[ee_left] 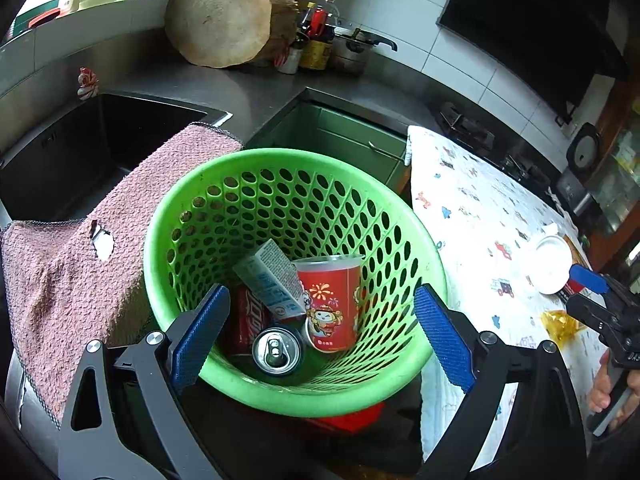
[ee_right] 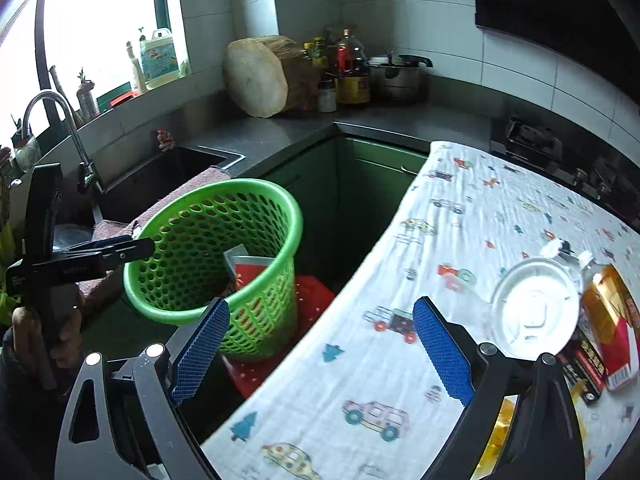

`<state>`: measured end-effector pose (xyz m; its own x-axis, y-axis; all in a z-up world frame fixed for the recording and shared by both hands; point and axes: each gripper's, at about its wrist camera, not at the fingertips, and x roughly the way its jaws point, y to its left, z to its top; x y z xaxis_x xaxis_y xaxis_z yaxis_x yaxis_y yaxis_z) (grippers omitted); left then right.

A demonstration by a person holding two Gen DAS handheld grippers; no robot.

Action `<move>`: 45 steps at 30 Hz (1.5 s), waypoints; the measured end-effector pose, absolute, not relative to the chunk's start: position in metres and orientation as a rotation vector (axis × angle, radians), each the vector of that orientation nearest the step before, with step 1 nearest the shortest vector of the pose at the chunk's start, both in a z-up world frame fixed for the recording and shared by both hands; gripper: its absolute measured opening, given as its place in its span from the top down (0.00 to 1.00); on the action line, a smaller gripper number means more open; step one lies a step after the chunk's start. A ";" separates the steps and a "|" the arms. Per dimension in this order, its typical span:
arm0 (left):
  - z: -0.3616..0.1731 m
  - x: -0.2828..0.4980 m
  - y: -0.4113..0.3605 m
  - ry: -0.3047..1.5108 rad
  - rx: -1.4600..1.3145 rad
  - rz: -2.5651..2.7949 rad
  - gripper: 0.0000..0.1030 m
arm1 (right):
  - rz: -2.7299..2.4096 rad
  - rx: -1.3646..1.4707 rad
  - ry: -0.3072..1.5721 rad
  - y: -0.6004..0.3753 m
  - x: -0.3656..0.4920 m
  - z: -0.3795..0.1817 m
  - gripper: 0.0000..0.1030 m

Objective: Collect trash
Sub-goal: 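Grasp the yellow plastic bag with the right tool while the left tool moves to the clear cup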

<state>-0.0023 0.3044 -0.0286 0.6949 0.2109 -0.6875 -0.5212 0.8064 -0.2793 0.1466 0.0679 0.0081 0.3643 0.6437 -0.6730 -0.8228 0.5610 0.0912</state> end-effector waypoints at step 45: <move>-0.034 0.193 0.115 0.773 -0.152 -0.169 0.05 | 0.823 0.108 0.959 -0.122 0.210 -0.039 0.40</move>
